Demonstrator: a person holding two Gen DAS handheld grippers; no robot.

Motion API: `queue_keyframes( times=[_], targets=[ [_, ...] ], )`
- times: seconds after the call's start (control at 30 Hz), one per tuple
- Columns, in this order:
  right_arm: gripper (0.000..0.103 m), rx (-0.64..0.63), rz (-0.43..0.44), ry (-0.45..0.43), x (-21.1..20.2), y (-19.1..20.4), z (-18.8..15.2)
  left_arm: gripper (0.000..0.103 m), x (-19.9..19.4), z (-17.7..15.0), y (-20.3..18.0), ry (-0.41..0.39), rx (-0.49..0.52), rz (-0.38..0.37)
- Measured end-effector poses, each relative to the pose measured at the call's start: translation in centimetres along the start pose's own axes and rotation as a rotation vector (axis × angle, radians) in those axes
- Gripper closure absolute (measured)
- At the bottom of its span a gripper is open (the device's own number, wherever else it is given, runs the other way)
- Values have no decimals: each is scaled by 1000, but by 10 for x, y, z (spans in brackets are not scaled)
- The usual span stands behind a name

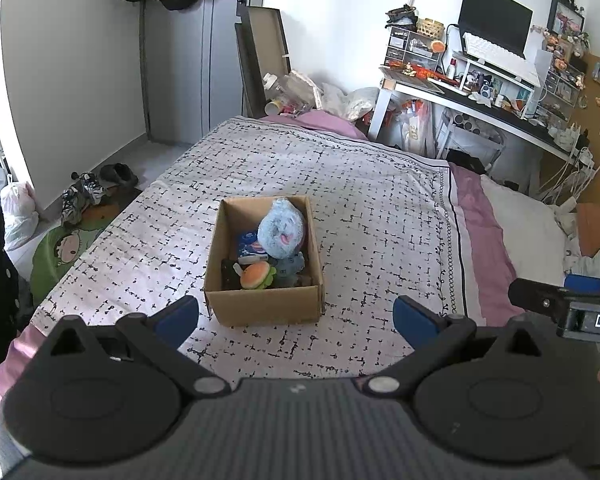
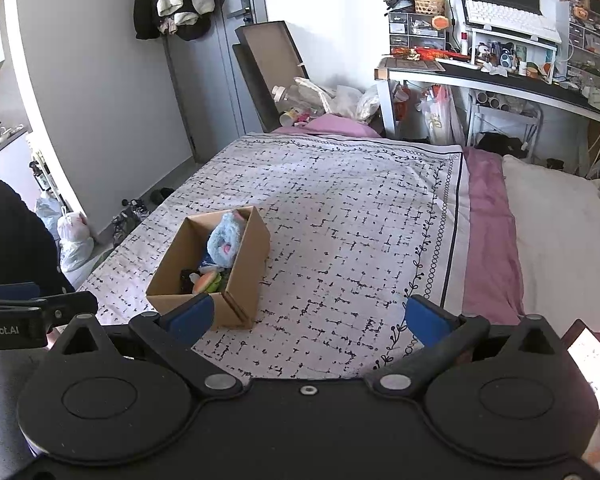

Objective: Organize soft objects

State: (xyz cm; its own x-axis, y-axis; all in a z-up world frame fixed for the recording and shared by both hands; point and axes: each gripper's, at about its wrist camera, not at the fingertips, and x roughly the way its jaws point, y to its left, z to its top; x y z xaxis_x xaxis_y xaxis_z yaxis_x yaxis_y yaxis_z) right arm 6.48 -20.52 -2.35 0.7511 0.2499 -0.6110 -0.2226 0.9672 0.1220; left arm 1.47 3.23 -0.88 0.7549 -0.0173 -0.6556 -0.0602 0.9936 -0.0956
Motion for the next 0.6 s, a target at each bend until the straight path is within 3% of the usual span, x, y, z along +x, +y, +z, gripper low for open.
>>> queue_keyframes(
  times=[0.6],
  targets=[
    [0,1,-6,16,3,0,-1,1,1,-2,-1,7,-8,0]
  ],
)
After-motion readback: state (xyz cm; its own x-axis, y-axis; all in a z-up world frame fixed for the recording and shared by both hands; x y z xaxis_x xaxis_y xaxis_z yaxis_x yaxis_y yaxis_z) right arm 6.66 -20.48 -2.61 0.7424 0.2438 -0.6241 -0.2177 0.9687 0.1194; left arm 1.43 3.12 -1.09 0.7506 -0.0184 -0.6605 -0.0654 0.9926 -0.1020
